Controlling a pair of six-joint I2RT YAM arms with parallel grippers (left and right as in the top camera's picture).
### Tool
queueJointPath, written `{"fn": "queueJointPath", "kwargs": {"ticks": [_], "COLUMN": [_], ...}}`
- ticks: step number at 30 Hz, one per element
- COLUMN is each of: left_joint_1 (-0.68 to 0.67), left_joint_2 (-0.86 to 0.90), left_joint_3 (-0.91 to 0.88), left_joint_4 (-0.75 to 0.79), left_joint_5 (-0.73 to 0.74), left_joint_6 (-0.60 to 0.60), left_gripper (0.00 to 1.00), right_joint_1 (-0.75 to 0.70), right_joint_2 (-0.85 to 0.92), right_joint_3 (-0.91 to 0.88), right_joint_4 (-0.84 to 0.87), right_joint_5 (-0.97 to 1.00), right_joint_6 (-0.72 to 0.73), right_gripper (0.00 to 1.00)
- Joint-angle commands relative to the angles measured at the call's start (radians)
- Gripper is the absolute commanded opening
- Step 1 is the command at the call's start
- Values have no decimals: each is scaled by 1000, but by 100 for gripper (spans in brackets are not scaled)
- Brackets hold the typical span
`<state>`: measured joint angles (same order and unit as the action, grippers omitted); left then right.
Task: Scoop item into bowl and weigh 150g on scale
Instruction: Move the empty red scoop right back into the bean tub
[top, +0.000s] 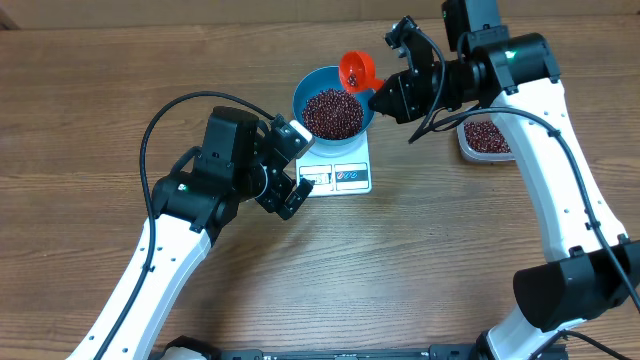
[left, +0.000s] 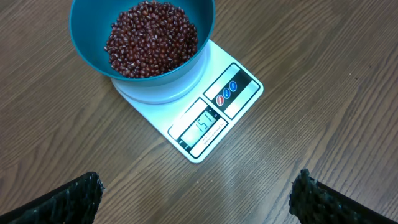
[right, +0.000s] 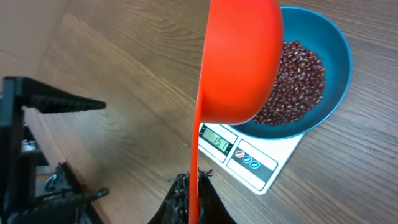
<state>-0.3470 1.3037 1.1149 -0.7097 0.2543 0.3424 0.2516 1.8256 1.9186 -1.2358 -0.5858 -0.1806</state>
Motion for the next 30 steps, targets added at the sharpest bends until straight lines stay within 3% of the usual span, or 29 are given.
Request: {"fn": "queueJointPath", "kwargs": {"ticks": [1, 11, 16, 24, 30], "left_joint_1": [-7, -7, -7, -7, -7], "left_joint_2": [4, 4, 4, 4, 4], "left_joint_3": [-2, -2, -2, -2, -2], "left_joint_4": [3, 3, 3, 3, 3], "left_joint_5": [1, 1, 1, 1, 1], "left_joint_6": [-9, -10, -10, -10, -10], "left_gripper": [100, 100, 100, 100, 100], "right_joint_1": [14, 18, -24, -268, -444], "right_joint_2": [30, 51, 48, -4, -18], "right_joint_3": [24, 24, 24, 24, 23], "right_joint_4": [16, 16, -24, -229, -316], "right_joint_5": [43, -5, -161, -227, -33], "right_joint_6": [28, 27, -34, -195, -190], "right_gripper": [4, 4, 4, 4, 4]}}
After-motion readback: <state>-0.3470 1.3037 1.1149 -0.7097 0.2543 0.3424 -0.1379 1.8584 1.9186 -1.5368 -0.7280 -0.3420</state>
